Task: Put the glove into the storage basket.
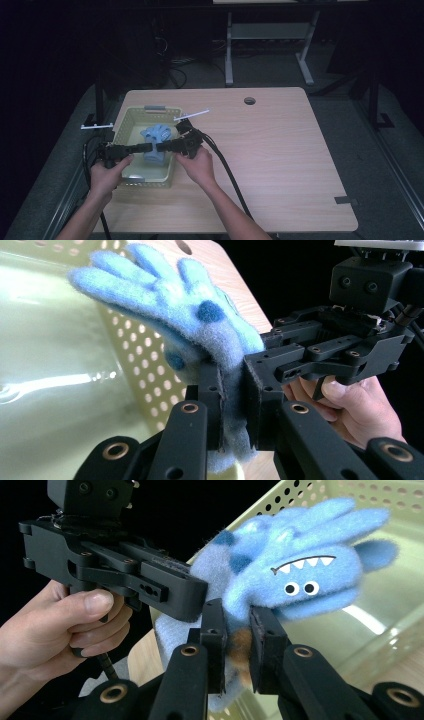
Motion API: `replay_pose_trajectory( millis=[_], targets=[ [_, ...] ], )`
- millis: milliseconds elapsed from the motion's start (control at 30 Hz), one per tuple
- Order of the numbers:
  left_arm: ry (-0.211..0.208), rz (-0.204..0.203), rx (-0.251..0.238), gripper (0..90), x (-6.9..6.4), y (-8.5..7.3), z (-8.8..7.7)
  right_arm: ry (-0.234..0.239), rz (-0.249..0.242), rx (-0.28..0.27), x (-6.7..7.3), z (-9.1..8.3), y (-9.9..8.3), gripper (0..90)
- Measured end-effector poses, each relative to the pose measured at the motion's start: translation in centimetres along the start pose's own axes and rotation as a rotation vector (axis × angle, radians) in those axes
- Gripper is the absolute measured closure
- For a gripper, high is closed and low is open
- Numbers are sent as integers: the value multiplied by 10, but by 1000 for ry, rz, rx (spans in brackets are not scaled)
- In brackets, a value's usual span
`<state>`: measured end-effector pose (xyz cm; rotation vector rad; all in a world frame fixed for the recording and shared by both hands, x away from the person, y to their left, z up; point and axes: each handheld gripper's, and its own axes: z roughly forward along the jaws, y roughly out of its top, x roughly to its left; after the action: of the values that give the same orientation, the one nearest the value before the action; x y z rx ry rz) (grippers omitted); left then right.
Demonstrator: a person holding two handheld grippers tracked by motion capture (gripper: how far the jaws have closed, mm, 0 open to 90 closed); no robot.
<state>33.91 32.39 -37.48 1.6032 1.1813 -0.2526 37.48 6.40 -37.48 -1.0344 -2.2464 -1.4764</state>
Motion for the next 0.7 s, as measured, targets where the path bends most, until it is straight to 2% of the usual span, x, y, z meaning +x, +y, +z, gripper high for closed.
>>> replay_pose_trajectory(
  millis=[133,300,333,500,533,600,700],
  targets=[
    [22,-11,15,797,6,1,-2,10,15,2,-3,9,0,787],
    [72,-10,45,802,14,1,-4,15,32,17,-10,24,-1,787],
    [82,-20,47,803,15,1,-4,21,40,16,-11,27,-2,787],
    [130,-13,81,808,19,1,-5,19,61,34,-16,38,-3,780],
    [139,-8,85,809,20,1,-5,22,77,40,-16,40,-4,776],
    [161,-5,95,810,22,1,-3,15,82,47,-19,43,-5,762],
    [211,11,124,812,23,1,-1,-25,75,64,-20,44,-6,740]
  ],
)
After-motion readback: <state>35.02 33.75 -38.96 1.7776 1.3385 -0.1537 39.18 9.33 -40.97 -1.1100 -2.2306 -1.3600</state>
